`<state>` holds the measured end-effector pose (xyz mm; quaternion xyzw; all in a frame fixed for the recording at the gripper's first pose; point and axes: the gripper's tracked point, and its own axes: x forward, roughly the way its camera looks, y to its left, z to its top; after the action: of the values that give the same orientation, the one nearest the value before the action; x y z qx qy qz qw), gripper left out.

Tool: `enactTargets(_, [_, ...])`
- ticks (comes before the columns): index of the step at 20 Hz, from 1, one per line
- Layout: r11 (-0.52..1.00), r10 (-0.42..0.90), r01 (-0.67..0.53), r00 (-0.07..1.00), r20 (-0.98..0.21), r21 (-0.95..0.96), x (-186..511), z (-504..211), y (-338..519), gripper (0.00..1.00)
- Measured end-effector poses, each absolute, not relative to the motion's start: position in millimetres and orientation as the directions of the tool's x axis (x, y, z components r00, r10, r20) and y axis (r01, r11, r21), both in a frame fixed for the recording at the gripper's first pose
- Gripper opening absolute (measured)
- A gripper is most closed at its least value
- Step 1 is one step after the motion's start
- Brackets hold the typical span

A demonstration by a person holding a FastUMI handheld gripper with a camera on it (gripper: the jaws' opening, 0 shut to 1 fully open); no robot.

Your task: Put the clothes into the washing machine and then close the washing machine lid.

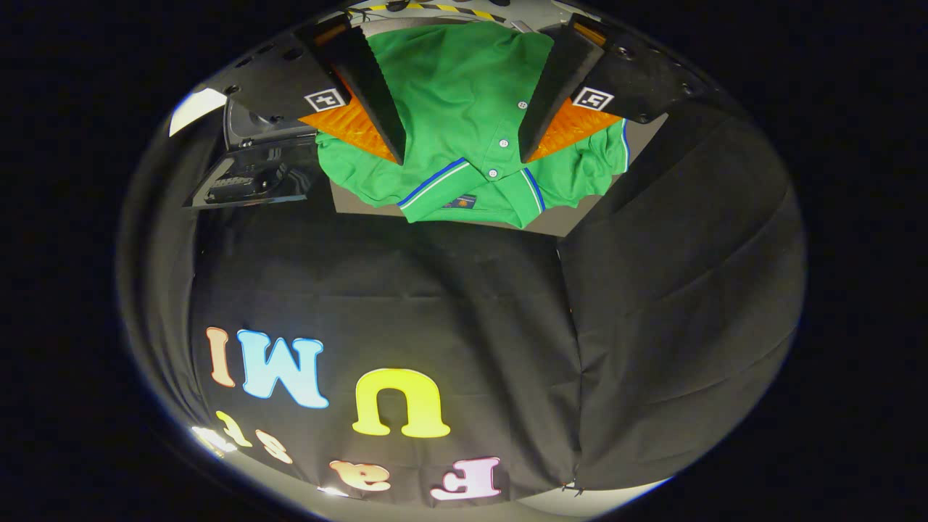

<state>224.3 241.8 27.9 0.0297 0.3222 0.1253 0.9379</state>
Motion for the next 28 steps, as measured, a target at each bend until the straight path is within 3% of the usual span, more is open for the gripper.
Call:
enactTargets(10, [0.972, 0.217, -0.212, 0.646, -0.732, 0.101, 240, -32, 257, 0.98])
enactTargets(22, [0.964, 0.241, -0.24, 0.611, -0.754, 0.114, 243, -44, 261, 0.98])
enactTargets(26, [0.951, 0.278, -0.287, 0.624, -0.731, 0.116, 242, -46, 267, 0.85])
enactTargets(28, [0.943, 0.308, -0.294, 0.606, -0.733, 0.153, 240, -44, 273, 0.85])
